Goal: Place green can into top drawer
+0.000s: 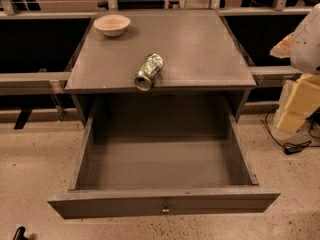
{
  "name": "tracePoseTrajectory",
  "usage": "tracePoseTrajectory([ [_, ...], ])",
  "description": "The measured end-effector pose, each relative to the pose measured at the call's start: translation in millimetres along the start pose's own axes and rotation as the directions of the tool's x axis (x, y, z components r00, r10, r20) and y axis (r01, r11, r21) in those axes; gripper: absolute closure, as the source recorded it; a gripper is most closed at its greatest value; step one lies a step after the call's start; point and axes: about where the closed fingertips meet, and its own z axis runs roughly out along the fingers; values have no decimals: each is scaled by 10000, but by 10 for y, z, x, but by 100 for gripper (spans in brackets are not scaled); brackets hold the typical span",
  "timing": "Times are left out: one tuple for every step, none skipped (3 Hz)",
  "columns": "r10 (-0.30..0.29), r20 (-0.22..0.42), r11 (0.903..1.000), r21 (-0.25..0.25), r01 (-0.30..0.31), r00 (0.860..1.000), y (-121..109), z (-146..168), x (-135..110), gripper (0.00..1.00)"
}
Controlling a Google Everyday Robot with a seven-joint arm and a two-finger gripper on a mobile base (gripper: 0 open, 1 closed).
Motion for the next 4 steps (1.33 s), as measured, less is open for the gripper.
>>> tracePoseTrajectory([
  [0,0,10000,0,0,10000,0,0,0,0],
  [-1225,-168,9923,175,1228,9923,-187,89,-191,0],
  [-3024,-130,9530,170,3026,9531,-657,305,-525,0],
  [-5019,258,8643,522,5002,8645,-1117,454,-1148,0],
])
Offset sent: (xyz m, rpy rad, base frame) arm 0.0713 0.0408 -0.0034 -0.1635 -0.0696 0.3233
